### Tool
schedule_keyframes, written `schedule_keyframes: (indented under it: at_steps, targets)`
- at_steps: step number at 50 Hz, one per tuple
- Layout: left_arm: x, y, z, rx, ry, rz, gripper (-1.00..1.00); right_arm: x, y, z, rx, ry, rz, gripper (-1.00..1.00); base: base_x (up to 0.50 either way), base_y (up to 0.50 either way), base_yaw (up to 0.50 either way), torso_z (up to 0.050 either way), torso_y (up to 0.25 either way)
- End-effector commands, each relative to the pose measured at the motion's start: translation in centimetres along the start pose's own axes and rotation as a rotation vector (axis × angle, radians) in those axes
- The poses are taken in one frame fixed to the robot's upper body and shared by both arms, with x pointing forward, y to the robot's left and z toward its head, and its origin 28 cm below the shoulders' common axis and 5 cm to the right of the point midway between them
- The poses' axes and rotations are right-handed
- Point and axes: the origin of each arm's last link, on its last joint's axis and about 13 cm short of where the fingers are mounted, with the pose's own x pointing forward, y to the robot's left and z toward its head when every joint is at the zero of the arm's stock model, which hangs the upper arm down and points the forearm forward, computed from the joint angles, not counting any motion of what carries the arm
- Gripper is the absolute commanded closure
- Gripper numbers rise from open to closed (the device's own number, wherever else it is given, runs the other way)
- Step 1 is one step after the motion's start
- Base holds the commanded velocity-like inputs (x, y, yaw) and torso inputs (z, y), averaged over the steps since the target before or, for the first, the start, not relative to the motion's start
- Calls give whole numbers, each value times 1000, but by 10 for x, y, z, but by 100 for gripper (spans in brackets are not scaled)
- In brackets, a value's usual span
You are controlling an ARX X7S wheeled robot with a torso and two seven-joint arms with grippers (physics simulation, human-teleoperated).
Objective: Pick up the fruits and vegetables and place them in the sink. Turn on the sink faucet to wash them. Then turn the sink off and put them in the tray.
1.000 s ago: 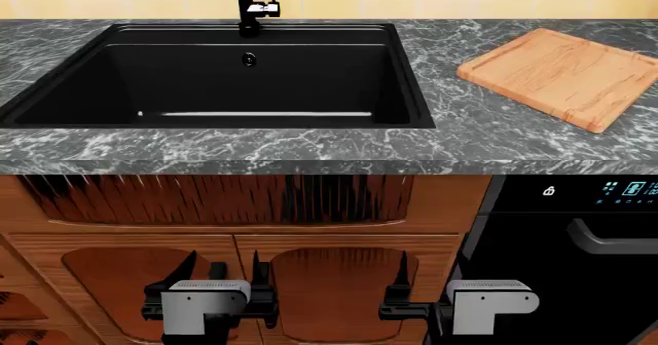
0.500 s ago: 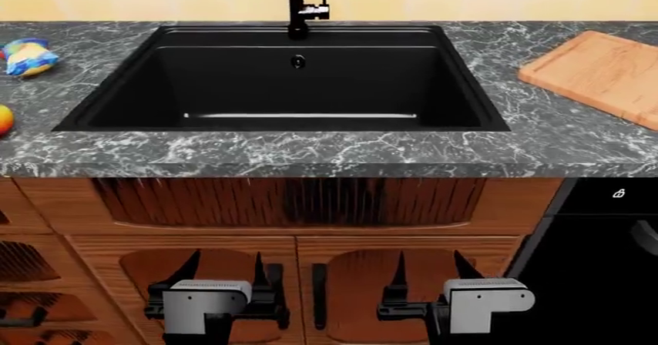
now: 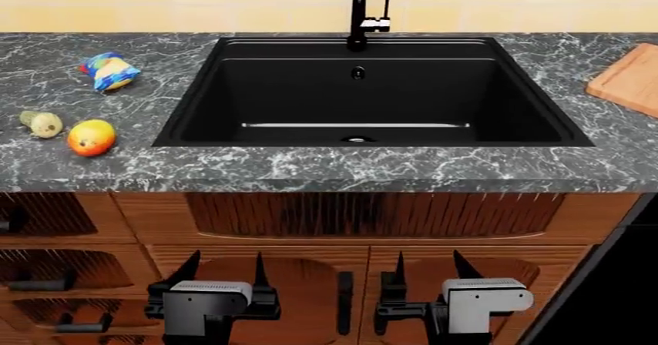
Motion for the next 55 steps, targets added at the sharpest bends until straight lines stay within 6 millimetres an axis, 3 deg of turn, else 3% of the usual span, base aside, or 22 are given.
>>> schedule_keyframes:
  at_steps: [1, 55]
  targets:
    - [0, 0, 0, -1, 0, -2, -100, 0, 0, 0, -2, 2, -1, -100, 0, 500, 0, 50, 0]
    - [-1, 0, 0, 1, -7, -12, -100, -1, 0, 0, -3, -4, -4, -100, 0, 500, 0, 50, 0]
